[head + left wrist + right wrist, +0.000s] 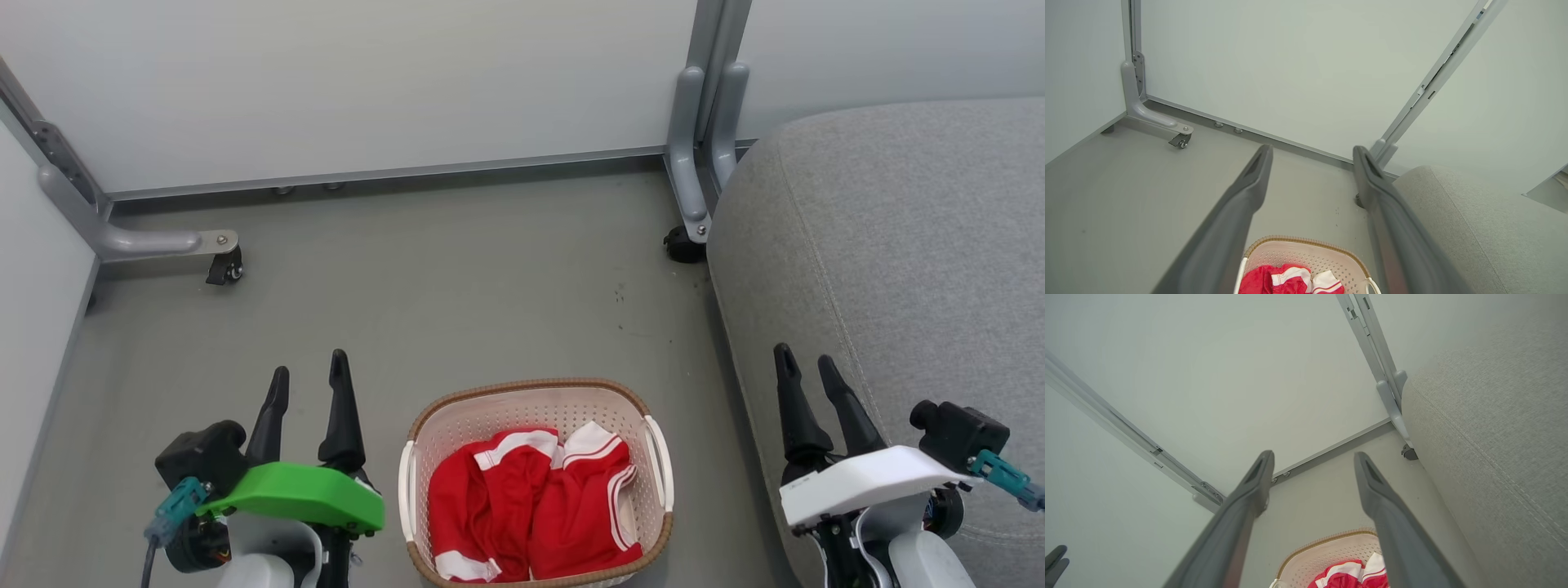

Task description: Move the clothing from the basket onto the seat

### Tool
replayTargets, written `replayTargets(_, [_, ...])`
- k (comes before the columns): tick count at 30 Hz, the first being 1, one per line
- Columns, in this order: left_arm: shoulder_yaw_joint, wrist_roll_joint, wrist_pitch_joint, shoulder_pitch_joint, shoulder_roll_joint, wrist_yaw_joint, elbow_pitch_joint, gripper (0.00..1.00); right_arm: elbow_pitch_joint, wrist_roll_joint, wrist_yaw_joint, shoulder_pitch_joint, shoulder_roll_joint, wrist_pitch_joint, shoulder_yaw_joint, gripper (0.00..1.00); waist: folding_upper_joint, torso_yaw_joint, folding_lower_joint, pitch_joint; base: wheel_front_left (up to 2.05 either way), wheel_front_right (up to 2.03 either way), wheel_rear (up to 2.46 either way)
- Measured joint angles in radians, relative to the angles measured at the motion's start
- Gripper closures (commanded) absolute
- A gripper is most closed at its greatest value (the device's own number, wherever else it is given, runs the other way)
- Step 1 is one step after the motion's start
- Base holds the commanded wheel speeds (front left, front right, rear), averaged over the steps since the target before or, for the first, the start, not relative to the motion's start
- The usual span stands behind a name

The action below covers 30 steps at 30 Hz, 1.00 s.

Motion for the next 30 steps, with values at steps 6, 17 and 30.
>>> replayTargets(6, [-0.005,0.069,-0.014,0.001,-0.004,0.000,-0.012,0.00,-0.002,-0.077,0.000,0.000,0.000,-0.015,0.014,0.00,0.0000,-0.001,0.0000,0.000,0.00,0.00,0.00])
replayTargets(17, [-0.016,0.193,-0.043,0.005,-0.009,0.001,-0.026,0.00,-0.023,-0.190,0.000,0.003,-0.001,-0.042,0.027,0.00,0.0000,-0.004,0.0000,0.005,0.00,0.00,0.00])
replayTargets(30, [-0.026,0.295,-0.072,0.007,-0.021,-0.013,-0.037,0.00,-0.039,-0.316,0.000,0.005,-0.002,-0.071,0.041,0.00,0.0000,-0.007,0.0000,0.014,0.00,0.00,0.00])
